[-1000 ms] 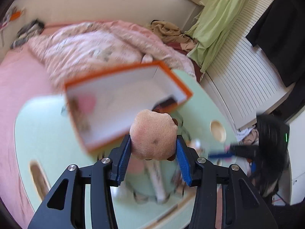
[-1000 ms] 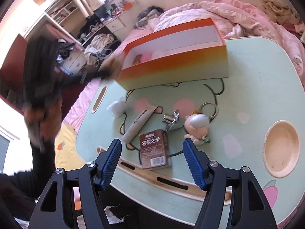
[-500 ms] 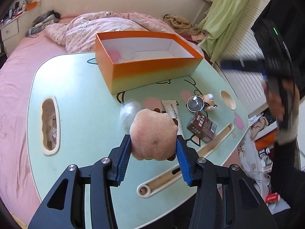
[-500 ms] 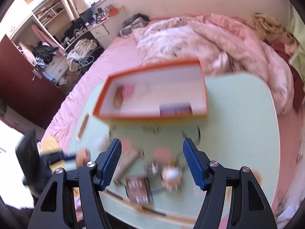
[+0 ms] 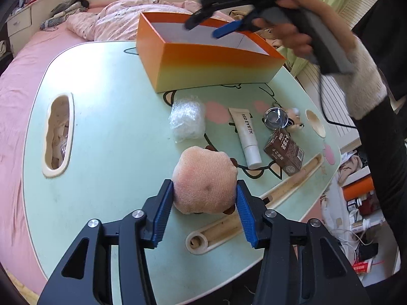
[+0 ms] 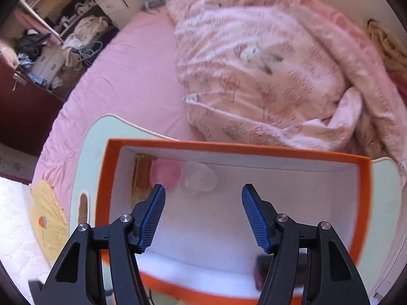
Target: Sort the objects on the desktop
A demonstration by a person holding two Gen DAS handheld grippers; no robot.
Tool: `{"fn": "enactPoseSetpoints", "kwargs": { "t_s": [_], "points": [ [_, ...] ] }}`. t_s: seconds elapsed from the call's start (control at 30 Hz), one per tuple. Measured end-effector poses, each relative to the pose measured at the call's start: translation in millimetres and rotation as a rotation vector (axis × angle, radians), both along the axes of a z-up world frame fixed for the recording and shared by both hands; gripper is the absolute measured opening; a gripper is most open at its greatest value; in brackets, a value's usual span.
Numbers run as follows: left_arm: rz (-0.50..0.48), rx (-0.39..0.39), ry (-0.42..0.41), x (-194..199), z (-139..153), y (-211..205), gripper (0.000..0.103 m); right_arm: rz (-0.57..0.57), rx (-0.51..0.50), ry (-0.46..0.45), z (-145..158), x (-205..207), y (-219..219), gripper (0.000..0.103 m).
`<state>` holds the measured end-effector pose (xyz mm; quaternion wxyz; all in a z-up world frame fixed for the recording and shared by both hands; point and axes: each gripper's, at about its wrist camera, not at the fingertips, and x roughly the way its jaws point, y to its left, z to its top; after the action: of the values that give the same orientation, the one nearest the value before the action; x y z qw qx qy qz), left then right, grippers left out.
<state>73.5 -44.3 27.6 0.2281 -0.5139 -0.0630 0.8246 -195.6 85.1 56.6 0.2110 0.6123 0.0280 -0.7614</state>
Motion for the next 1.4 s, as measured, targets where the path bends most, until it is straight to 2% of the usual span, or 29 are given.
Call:
{"fn": "enactPoseSetpoints", "kwargs": {
  "t_s": [0.1,0.23,0.33,0.47,0.57,0.7,0.87,0.93,1.0,1.17,1.33,1.4],
  "points": [
    [0.011,0.0,0.013,1,2,-1,0.055,0.015,0.038,-0.026,-11,-6,-11,0.055],
    [0.025,0.044,0.038,2,8,-12,0.06,0.026,0.067,-0.066,-23,-9,-20,0.045],
    [0.065,0.082,0.052,2,14,-26,0.06,0.045,0.104,-0.039,-24,-8,-23,0.037],
    [0.106,0.092,0.072,3,20,-42,0.06,0.067,0.117,-0.005,-22,-2,-22,0.036],
    [0.122,0.096,0.085,3,24,-49,0.06,0.046,0.076,-0.021,-23,-1,-15,0.036],
    [0.118,0.11,0.096,0,31,-53,0.06,0.015,-0.036,0.021,3,15,10,0.036],
    [0.11,0.095,0.119,-11,45,-52,0.06,0.032,-0.155,0.092,44,67,56,0.036],
    [0.092,0.095,0.125,-20,54,-49,0.06,0.014,-0.188,0.114,53,92,83,0.036],
    [0.034,0.114,0.111,-35,63,-41,0.06,-0.034,-0.217,0.126,54,114,114,0.036],
    [-0.026,0.131,0.078,-78,85,-11,0.06,-0.151,-0.122,0.154,28,160,166,0.036],
    [-0.029,0.041,0.035,-136,96,31,0.06,-0.194,-0.138,0.125,5,184,193,0.037],
    [0.015,-0.004,-0.005,-161,91,44,0.06,-0.172,-0.154,0.13,3,191,191,0.037]
  ]
}}
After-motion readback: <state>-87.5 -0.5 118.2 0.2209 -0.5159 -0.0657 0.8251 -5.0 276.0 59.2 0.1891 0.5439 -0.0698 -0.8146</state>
